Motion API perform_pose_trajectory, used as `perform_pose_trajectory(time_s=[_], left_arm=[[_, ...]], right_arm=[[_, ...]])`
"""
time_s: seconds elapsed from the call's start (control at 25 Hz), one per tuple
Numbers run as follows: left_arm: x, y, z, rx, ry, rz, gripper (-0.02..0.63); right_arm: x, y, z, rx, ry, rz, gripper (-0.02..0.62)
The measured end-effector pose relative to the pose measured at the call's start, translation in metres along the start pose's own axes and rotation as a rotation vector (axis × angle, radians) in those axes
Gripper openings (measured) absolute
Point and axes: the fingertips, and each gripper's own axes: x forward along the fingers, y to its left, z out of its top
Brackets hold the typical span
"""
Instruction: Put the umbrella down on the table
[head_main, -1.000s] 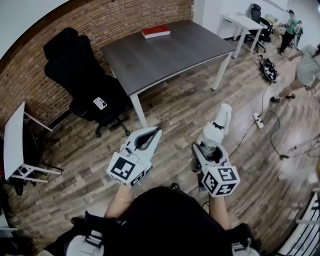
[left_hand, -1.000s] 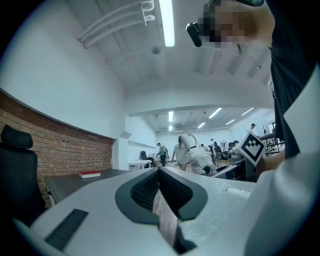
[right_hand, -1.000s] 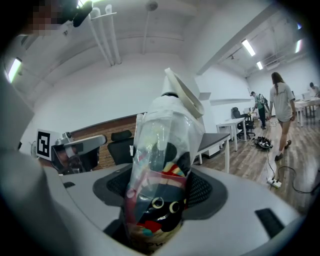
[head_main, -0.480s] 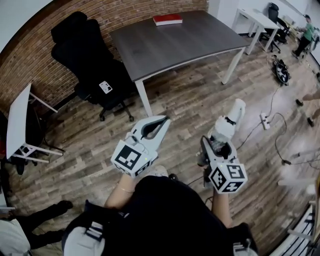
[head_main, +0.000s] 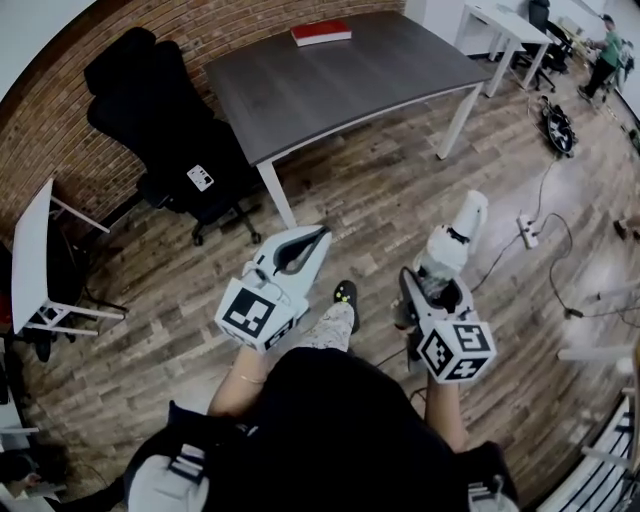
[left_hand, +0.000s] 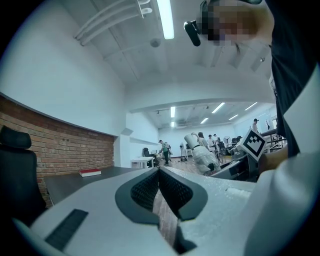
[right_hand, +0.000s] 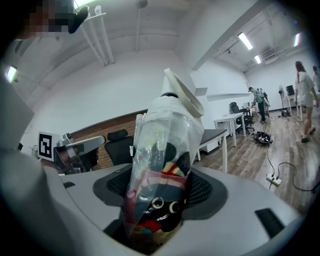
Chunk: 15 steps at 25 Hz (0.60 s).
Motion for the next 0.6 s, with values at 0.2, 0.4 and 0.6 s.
perform_pose_trajectory(time_s=[0.2, 0.4, 0.6], left_arm=[[0.028, 0.016, -0.007, -0.027, -0.001, -0.009, -0.003], [0.062, 0.032, -0.013, -0.031, 0.002, -0.032, -0.003], [0.092, 0.059, -0.016, -0.024, -0.007, -0.034, -0.003]], right_arm=[[0.017, -0.013, 0.010, -0.005, -0.004, -0.017, 0.291], [0.041, -0.031, 0.024, -0.019, 0.005, -0.033, 0.291], [0.072, -0.051, 0.036, -0.018, 0.007, -0.041, 0.291]])
